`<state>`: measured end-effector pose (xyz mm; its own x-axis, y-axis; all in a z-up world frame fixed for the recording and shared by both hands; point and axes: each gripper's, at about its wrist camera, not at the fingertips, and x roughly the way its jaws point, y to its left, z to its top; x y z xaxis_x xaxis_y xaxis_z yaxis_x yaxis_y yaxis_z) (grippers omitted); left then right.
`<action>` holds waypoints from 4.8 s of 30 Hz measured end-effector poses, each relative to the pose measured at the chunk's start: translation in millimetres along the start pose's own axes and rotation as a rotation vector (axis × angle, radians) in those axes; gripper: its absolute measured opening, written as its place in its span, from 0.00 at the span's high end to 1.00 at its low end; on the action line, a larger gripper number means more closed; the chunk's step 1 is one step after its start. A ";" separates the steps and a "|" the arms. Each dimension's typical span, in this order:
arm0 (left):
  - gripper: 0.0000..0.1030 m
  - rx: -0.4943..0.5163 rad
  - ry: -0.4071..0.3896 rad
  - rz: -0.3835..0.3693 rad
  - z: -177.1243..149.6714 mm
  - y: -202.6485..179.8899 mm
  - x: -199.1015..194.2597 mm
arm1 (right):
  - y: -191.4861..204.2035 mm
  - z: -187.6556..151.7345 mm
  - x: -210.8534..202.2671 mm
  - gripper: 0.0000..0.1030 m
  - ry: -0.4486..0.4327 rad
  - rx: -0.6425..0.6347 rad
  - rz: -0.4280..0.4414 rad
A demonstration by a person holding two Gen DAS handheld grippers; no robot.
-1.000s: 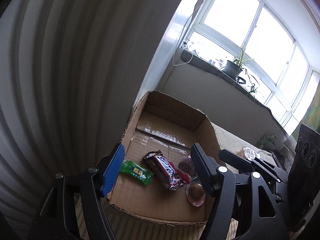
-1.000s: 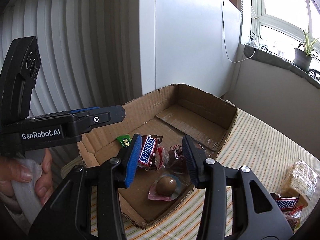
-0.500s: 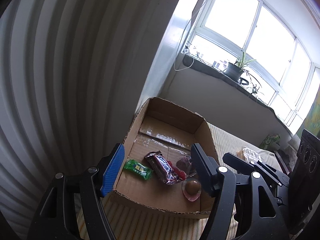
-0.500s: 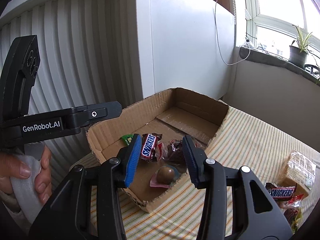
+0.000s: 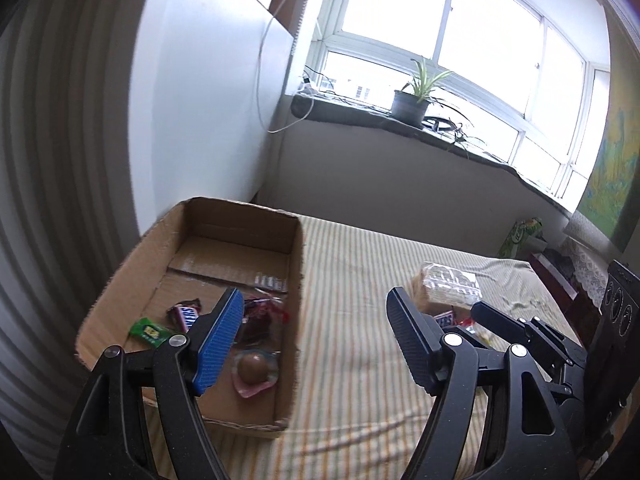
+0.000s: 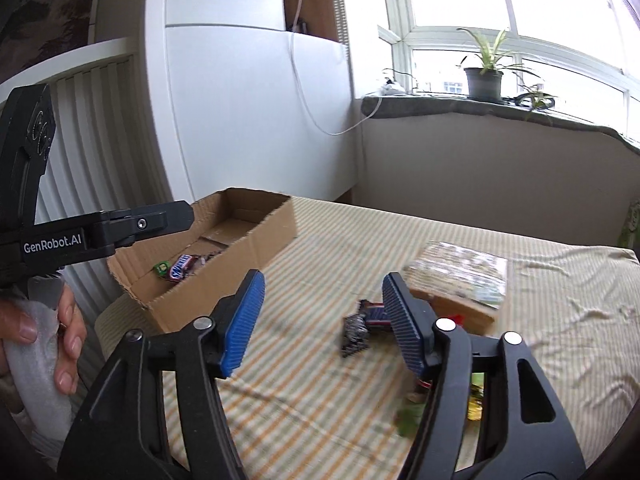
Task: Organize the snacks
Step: 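Move both tools back over the remaining snacks, then close the left tool on the black snack packet while the right tool grasps the green candy, then carry the black packet and green candy into the cardboard box and open both tools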
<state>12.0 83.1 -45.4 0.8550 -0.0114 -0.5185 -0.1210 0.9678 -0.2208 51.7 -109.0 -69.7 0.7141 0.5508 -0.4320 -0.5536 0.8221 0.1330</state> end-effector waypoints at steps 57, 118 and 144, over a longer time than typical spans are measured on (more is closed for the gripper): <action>0.22 0.138 0.338 -0.145 -60.1 -82.6 126.4 | -46.5 -73.5 26.0 0.29 0.231 -0.069 -0.134; 0.91 0.158 0.312 -0.190 -57.2 -75.0 99.6 | -52.0 -70.3 -25.1 0.69 0.161 0.020 -0.170; 0.80 0.079 0.217 -0.233 -54.2 -65.4 87.1 | -64.0 -73.6 -23.5 0.69 0.148 0.088 -0.164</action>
<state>67.1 5.1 -120.8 0.7263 -0.2800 -0.6277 0.1122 0.9493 -0.2937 38.8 -185.2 -133.7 0.7171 0.3870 -0.5796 -0.3912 0.9118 0.1247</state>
